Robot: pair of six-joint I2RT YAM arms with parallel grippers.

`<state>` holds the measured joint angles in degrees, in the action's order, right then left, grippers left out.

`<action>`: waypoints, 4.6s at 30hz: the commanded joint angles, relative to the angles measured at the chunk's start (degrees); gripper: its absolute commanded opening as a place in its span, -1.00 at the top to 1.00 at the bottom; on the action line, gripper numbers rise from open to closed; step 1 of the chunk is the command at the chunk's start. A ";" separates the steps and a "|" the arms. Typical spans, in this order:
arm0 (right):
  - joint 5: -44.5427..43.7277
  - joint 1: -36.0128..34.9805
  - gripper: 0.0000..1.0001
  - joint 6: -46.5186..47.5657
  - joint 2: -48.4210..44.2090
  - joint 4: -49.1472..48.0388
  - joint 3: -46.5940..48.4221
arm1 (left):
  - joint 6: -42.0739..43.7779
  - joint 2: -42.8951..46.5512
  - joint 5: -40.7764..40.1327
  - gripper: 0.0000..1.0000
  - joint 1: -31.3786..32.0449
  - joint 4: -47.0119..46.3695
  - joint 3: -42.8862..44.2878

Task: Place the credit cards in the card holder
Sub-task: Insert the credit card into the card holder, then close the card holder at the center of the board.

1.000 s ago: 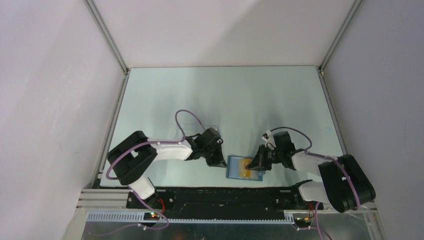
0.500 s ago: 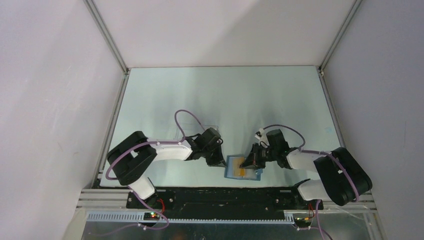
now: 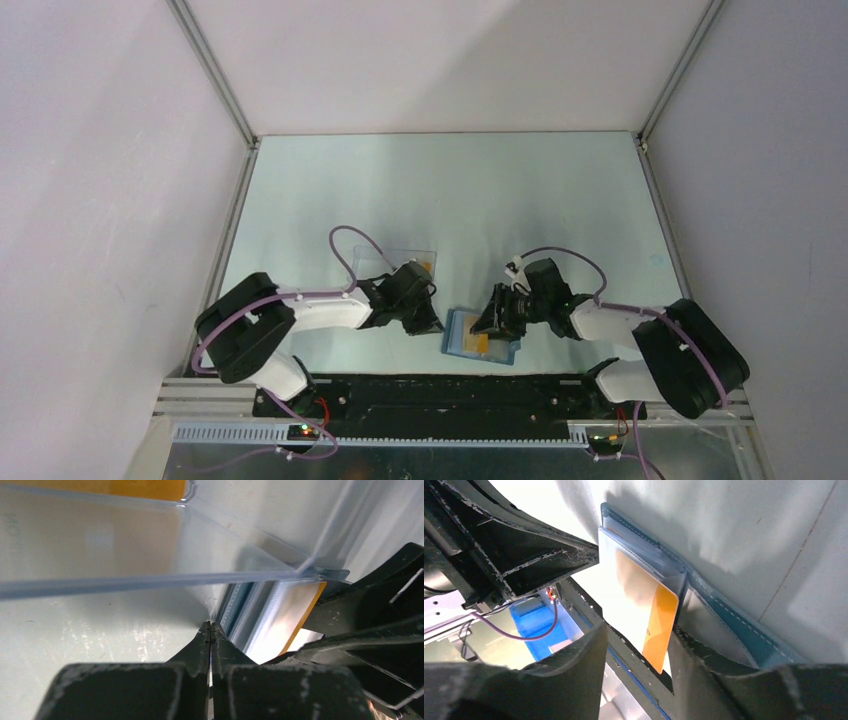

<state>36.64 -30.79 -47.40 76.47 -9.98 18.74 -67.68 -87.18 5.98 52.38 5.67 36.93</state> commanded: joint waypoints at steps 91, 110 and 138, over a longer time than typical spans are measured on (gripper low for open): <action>-5.42 -6.79 0.37 15.54 11.50 28.09 23.88 | -5.22 8.68 15.53 0.00 -0.33 -31.89 -8.61; -3.31 -6.45 0.43 16.02 15.36 26.50 23.88 | 4.54 45.72 6.19 -0.06 -16.69 8.73 -23.72; 0.50 -5.12 0.42 15.45 16.20 25.35 23.88 | 1.14 -3.36 20.69 0.32 -1.03 -27.36 -4.13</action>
<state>35.55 -36.38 -32.27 92.97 16.25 41.17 -63.16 -87.55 26.02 49.19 -13.54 30.87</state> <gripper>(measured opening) 0.283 0.352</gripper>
